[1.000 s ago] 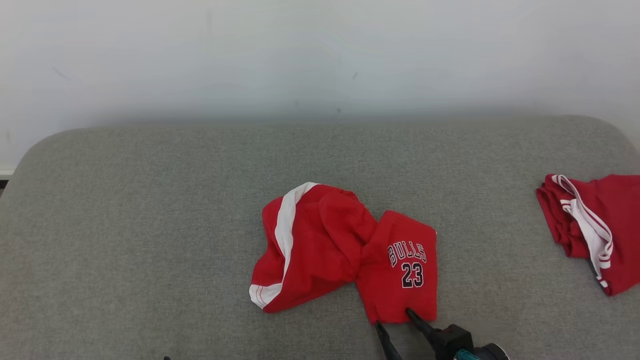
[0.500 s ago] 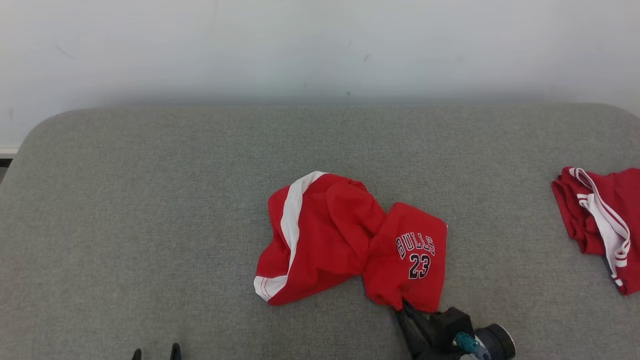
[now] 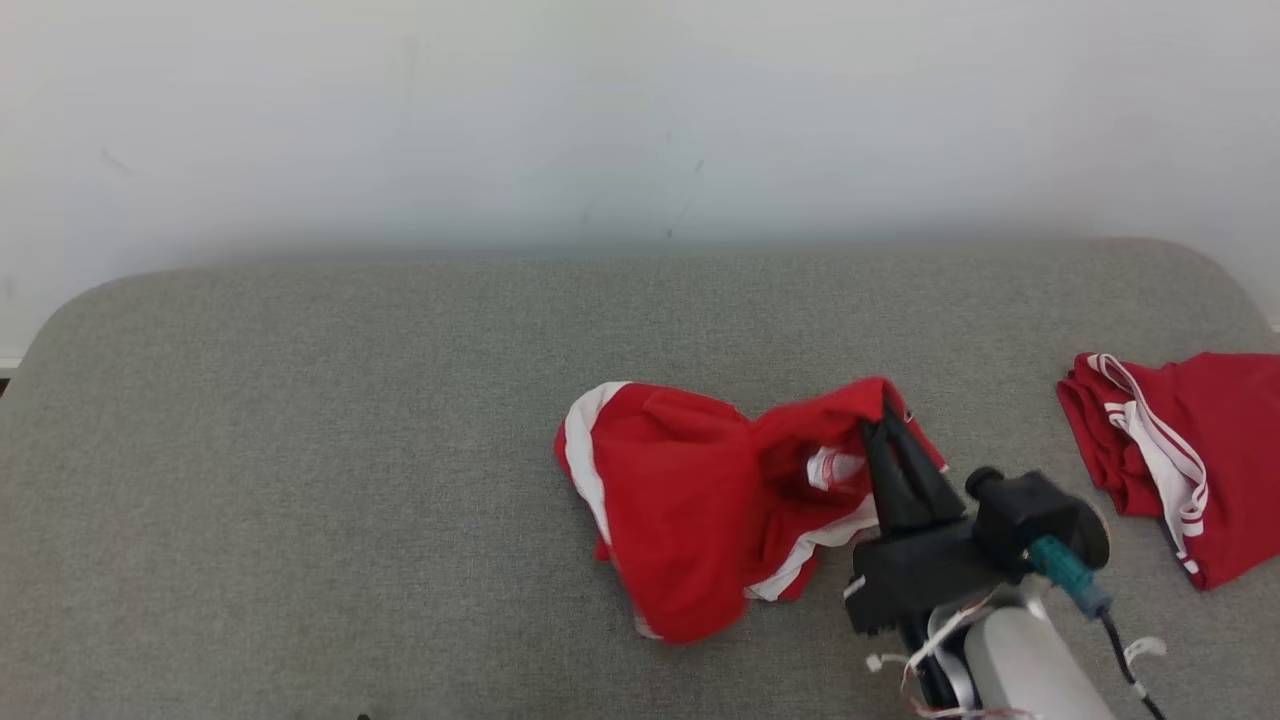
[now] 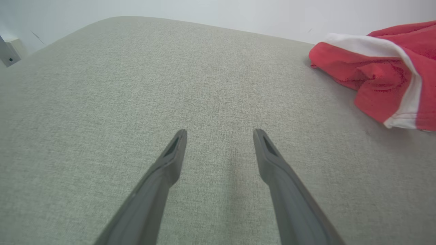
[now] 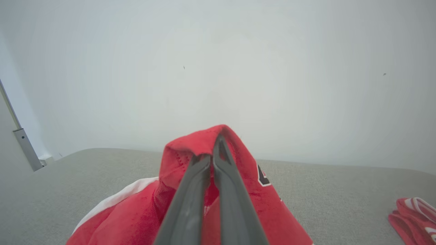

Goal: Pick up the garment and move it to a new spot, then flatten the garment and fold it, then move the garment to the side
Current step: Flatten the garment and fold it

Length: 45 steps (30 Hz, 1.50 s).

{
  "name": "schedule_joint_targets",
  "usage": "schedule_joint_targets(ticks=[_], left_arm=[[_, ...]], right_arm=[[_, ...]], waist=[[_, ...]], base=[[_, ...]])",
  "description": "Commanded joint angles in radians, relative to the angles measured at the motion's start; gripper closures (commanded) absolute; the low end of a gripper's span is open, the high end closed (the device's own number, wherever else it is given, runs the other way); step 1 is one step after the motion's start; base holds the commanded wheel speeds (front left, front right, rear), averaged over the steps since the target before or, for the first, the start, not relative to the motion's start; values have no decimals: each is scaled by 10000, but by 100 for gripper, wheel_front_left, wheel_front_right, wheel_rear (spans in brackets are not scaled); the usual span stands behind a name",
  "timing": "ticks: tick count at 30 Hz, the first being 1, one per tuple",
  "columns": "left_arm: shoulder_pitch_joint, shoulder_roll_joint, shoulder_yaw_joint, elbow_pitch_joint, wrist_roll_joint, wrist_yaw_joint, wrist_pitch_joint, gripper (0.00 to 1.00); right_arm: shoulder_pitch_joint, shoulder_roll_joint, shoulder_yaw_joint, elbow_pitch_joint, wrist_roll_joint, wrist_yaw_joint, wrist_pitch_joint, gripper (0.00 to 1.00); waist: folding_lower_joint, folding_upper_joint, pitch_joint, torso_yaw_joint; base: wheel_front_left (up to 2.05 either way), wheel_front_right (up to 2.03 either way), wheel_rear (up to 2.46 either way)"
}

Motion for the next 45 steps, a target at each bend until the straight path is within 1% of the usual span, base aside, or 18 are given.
schedule_joint_targets(ticks=[1, 5, 9, 11, 18, 21, 25, 27, 30, 32, 38, 45], left_arm=[[-4, -13, -40, 49, -22, -39, -29, 0], [-59, -11, -244, 99, -75, -26, -29, 0], [38, -9, -394, 198, -164, -20, -29, 0], [100, -10, -435, 257, -177, -19, -29, 0], [93, -10, -560, 492, -196, -35, -29, 0], [38, -9, -581, 565, -226, -43, -29, 0], [44, -12, -651, 634, -218, -56, -29, 0], [52, -11, -694, 670, -228, -61, -29, 0], [53, -12, -737, 666, -247, -65, -29, 0], [81, -11, -749, 656, -245, -59, -29, 0], [153, -11, -669, 647, -204, -45, -29, 0], [-128, -11, -992, 596, -319, -51, -29, 0]], right_arm=[[-230, 2, -104, -86, -110, -31, -44, 100], [-1074, -85, -673, -119, -314, -31, -44, 100], [-1677, -75, -799, -203, -278, -31, -44, 100], [-1878, -69, -623, -157, -223, -31, -44, 100], [-2474, -34, 557, -27, 188, -31, -45, 100], [-2551, -15, 691, 177, 248, -31, -45, 100], [-2620, 3, 827, 899, 167, -31, -45, 100], [-2632, 0, 799, 1140, 201, -31, -43, 100], [-2617, 4, 721, 1149, 257, -31, -45, 100], [-2546, 2, 463, 1044, 249, -31, -45, 100], [-2418, 7, -164, 433, 8, -30, -45, 100], [-2406, -7, -184, 168, -13, -31, -45, 100]], waist=[[-1, -1, -95, -102], [-1, -1, -154, -120], [-1, -1, -154, -40], [-1, -1, -153, 14], [-1, -1, -168, 410], [-1, -1, -164, 619], [-1, -1, -99, 816], [-1, -1, -61, 924], [-1, -1, -26, 990], [-1, -1, -11, 1003], [-1, -1, -93, 752], [-1, -1, -107, 601]], base=[[0, 0, 0], [0, 0, 0], [0, 0, 0], [0, 0, 0], [0, 0, 0], [0, 0, 0], [0, 0, 0], [0, 0, 0], [0, 0, 0], [0, 0, 0], [0, 0, 0], [0, 0, 0]])
